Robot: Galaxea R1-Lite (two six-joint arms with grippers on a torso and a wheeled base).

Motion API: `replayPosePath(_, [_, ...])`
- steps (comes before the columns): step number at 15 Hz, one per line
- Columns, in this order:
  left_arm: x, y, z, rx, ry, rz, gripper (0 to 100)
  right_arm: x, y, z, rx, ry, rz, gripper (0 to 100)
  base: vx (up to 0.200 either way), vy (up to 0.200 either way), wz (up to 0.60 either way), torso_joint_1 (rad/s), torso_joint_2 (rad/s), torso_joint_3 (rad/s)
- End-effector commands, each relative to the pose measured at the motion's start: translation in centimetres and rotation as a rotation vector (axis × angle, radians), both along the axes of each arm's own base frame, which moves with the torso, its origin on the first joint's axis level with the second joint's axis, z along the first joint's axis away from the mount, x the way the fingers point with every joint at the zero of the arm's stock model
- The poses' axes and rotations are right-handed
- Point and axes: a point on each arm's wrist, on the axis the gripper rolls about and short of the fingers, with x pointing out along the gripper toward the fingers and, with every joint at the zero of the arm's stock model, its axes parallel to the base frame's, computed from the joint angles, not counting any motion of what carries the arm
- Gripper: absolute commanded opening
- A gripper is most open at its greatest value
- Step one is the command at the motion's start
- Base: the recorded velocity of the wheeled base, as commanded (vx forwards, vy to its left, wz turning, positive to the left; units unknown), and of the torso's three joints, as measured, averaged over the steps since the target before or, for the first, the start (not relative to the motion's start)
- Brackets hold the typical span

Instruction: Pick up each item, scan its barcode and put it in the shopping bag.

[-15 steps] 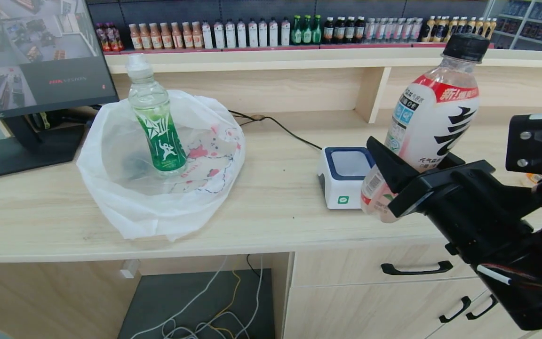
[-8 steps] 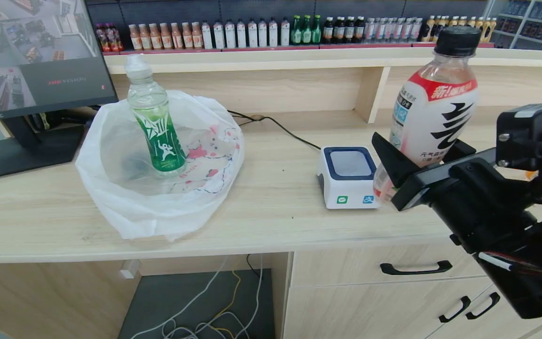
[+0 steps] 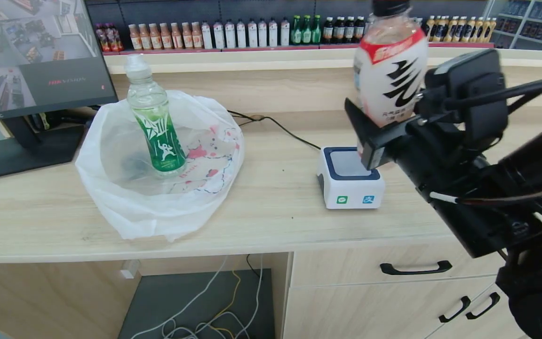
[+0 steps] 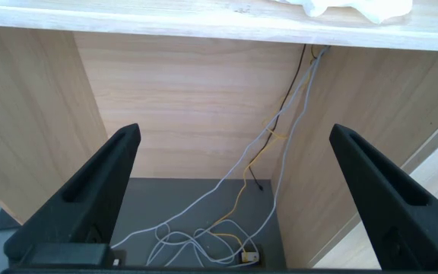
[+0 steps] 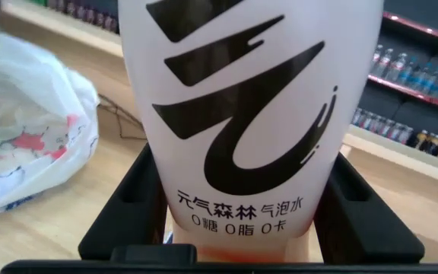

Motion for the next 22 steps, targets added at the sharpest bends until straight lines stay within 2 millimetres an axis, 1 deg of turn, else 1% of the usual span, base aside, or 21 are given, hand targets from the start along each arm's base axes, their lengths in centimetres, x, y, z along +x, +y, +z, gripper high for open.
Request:
replayPosePath(1, [0.0, 0.0, 0.0, 0.001, 0.0, 0.0, 100, 1.2, 0.8, 0.5, -0.065, -0.027, 0.027, 0, 0.0, 0.0, 0.0, 0.0, 0.0, 0.0])
replayPosePath(4, [0.0, 0.0, 0.0, -0.001, 0.0, 0.0, 100, 2.2, 0.2, -0.2, -0.201, -0.073, 0.083, 0, 0.0, 0.0, 0.0, 0.0, 0.0, 0.0])
replayPosePath(6, [0.0, 0.0, 0.0, 0.001, 0.0, 0.0, 100, 3.7, -1.0, -0.7, -0.297, -0.107, 0.139, 0, 0.0, 0.0, 0.0, 0.0, 0.0, 0.0])
replayPosePath(7, [0.0, 0.0, 0.0, 0.001, 0.0, 0.0, 100, 4.3, -1.9, -0.8, -0.352, -0.125, 0.155, 0, 0.0, 0.0, 0.0, 0.0, 0.0, 0.0])
replayPosePath(9, [0.0, 0.0, 0.0, -0.001, 0.0, 0.0, 100, 5.2, -2.8, -0.1, -0.409, -0.156, 0.17, 0, 0.0, 0.0, 0.0, 0.0, 0.0, 0.0])
replayPosePath(11, [0.0, 0.0, 0.0, 0.001, 0.0, 0.0, 100, 5.8, -3.0, 0.5, -0.466, -0.185, 0.19, 0, 0.0, 0.0, 0.0, 0.0, 0.0, 0.0])
replayPosePath(12, [0.0, 0.0, 0.0, -0.001, 0.0, 0.0, 100, 6.4, -2.7, 0.6, -0.499, -0.206, 0.22, 0, 0.0, 0.0, 0.0, 0.0, 0.0, 0.0])
replayPosePath(13, [0.0, 0.0, 0.0, -0.001, 0.0, 0.0, 100, 7.3, -3.0, 1.2, -0.536, -0.257, 0.226, 0, 0.0, 0.0, 0.0, 0.0, 0.0, 0.0])
replayPosePath(15, [0.0, 0.0, 0.0, 0.001, 0.0, 0.0, 100, 8.0, -3.0, 1.5, -0.568, -0.299, 0.255, 0, 0.0, 0.0, 0.0, 0.0, 0.0, 0.0])
replayPosePath(17, [0.0, 0.0, 0.0, 0.001, 0.0, 0.0, 100, 8.6, -3.6, 1.1, -0.604, -0.312, 0.258, 0, 0.0, 0.0, 0.0, 0.0, 0.0, 0.0])
replayPosePath(19, [0.0, 0.0, 0.0, -0.001, 0.0, 0.0, 100, 8.9, -3.5, 1.4, -0.626, -0.362, 0.308, 0, 0.0, 0.0, 0.0, 0.0, 0.0, 0.0])
replayPosePath(20, [0.0, 0.0, 0.0, 0.001, 0.0, 0.0, 100, 8.8, -3.5, 1.2, -0.647, -0.386, 0.353, 0, 0.0, 0.0, 0.0, 0.0, 0.0, 0.0])
replayPosePath(22, [0.0, 0.0, 0.0, 0.001, 0.0, 0.0, 100, 8.8, -3.5, 0.7, -0.665, -0.388, 0.364, 0, 0.0, 0.0, 0.0, 0.0, 0.0, 0.0])
